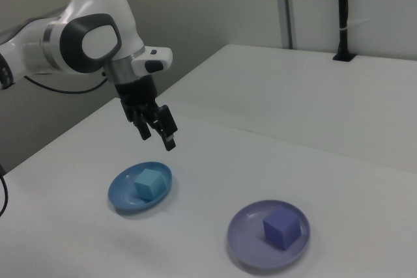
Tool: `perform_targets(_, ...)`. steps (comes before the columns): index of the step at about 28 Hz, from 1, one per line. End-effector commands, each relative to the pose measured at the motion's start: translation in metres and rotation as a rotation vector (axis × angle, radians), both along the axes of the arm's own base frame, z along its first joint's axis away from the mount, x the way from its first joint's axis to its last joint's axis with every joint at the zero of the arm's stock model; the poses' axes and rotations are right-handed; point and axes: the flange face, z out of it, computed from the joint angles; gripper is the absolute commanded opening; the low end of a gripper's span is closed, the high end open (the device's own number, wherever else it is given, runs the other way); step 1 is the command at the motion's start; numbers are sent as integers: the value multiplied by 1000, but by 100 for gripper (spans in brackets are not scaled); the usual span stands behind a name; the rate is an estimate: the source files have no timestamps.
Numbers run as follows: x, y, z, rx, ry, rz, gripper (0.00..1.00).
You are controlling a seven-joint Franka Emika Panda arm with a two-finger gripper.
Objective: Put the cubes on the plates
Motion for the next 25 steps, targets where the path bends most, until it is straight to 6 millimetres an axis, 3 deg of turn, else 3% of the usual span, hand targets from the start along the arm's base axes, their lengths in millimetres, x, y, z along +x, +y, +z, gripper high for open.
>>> perform_targets(1,-6,5,-1,15,14,27,100)
perform_targets(17,-6,1,2,16,13,69,100)
perform_targets(25,-1,11,-15,18,38,85,100)
